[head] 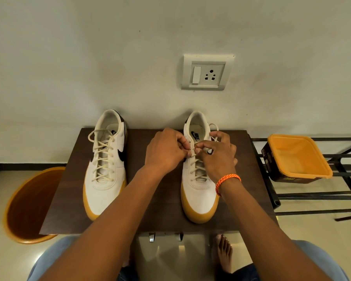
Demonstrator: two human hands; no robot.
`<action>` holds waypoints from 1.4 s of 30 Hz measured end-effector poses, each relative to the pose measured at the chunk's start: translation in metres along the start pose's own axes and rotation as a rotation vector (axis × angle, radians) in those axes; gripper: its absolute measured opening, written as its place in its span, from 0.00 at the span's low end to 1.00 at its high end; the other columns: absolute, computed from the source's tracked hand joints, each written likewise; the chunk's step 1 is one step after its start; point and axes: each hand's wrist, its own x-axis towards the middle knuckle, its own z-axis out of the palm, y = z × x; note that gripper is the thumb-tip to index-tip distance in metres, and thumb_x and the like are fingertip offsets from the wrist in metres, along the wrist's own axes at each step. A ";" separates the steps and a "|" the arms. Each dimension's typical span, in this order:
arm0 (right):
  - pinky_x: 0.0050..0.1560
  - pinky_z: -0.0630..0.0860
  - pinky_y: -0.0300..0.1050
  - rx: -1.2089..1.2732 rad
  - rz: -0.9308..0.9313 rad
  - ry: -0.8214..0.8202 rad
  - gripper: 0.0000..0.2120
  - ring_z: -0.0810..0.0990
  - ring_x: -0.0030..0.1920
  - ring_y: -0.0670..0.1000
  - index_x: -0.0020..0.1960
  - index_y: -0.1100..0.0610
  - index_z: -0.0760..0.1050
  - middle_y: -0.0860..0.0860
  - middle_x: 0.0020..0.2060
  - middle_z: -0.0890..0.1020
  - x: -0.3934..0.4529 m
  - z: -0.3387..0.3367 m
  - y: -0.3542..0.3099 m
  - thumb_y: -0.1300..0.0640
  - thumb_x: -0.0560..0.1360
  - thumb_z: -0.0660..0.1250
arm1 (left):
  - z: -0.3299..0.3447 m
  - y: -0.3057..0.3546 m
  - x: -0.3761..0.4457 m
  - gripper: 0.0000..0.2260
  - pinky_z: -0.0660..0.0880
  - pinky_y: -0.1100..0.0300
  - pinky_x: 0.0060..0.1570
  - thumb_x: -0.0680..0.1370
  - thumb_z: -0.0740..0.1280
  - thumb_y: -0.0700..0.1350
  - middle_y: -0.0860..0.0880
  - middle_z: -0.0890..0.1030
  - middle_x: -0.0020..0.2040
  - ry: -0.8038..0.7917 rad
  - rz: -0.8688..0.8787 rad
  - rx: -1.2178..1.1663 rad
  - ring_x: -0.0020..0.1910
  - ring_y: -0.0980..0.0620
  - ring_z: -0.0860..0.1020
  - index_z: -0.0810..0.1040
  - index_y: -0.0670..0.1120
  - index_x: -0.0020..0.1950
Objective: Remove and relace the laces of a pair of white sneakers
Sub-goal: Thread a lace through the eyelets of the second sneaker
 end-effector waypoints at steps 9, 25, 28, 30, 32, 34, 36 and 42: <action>0.61 0.56 0.49 -0.032 -0.028 0.021 0.10 0.62 0.72 0.52 0.49 0.43 0.86 0.43 0.72 0.68 -0.001 0.001 0.001 0.58 0.76 0.77 | -0.001 -0.001 0.000 0.08 0.80 0.60 0.42 0.70 0.83 0.50 0.59 0.85 0.36 -0.006 -0.007 -0.025 0.36 0.65 0.82 0.85 0.54 0.41; 0.67 0.58 0.57 -0.338 -0.248 -0.144 0.08 0.59 0.75 0.54 0.55 0.49 0.84 0.44 0.77 0.63 0.008 -0.008 0.001 0.56 0.82 0.67 | -0.001 0.005 -0.003 0.04 0.78 0.56 0.43 0.76 0.77 0.51 0.58 0.84 0.43 0.014 0.099 0.137 0.43 0.58 0.81 0.83 0.56 0.45; 0.65 0.58 0.57 -0.378 -0.276 -0.144 0.07 0.60 0.75 0.54 0.54 0.48 0.84 0.44 0.77 0.63 0.008 -0.011 0.003 0.53 0.83 0.67 | -0.005 0.004 -0.002 0.05 0.79 0.54 0.45 0.78 0.75 0.50 0.59 0.83 0.44 0.016 0.124 0.162 0.44 0.57 0.81 0.81 0.57 0.44; 0.64 0.58 0.56 -0.404 -0.293 -0.133 0.06 0.61 0.74 0.54 0.53 0.46 0.84 0.43 0.77 0.64 0.008 -0.014 0.002 0.51 0.83 0.67 | -0.011 0.000 0.002 0.06 0.81 0.52 0.45 0.79 0.74 0.49 0.59 0.83 0.43 0.017 0.115 0.071 0.40 0.58 0.82 0.80 0.57 0.44; 0.65 0.57 0.56 -0.415 -0.301 -0.127 0.06 0.61 0.74 0.53 0.52 0.46 0.83 0.43 0.76 0.64 0.007 -0.015 0.001 0.50 0.82 0.67 | -0.020 -0.002 0.005 0.07 0.83 0.51 0.43 0.80 0.73 0.43 0.55 0.84 0.43 0.020 0.087 -0.171 0.37 0.53 0.84 0.80 0.54 0.45; 0.66 0.57 0.57 -0.399 -0.299 -0.125 0.05 0.60 0.74 0.53 0.50 0.46 0.83 0.44 0.76 0.64 0.006 -0.016 0.001 0.50 0.81 0.68 | -0.029 0.000 0.006 0.05 0.82 0.51 0.41 0.82 0.70 0.39 0.50 0.84 0.46 0.061 0.039 -0.455 0.39 0.46 0.86 0.80 0.46 0.48; 0.67 0.57 0.57 -0.356 -0.298 -0.113 0.05 0.60 0.74 0.53 0.47 0.46 0.82 0.44 0.75 0.66 0.006 -0.017 0.000 0.51 0.80 0.69 | -0.033 0.001 0.007 0.01 0.81 0.50 0.40 0.84 0.68 0.38 0.47 0.85 0.49 0.090 -0.001 -0.606 0.41 0.43 0.86 0.78 0.42 0.53; 0.62 0.54 0.49 -0.266 -0.299 -0.085 0.05 0.61 0.71 0.49 0.45 0.46 0.82 0.41 0.71 0.70 0.009 -0.018 0.001 0.51 0.78 0.69 | -0.014 0.001 0.001 0.09 0.84 0.52 0.39 0.82 0.70 0.55 0.51 0.87 0.42 -0.118 -0.074 -0.220 0.35 0.50 0.86 0.78 0.50 0.55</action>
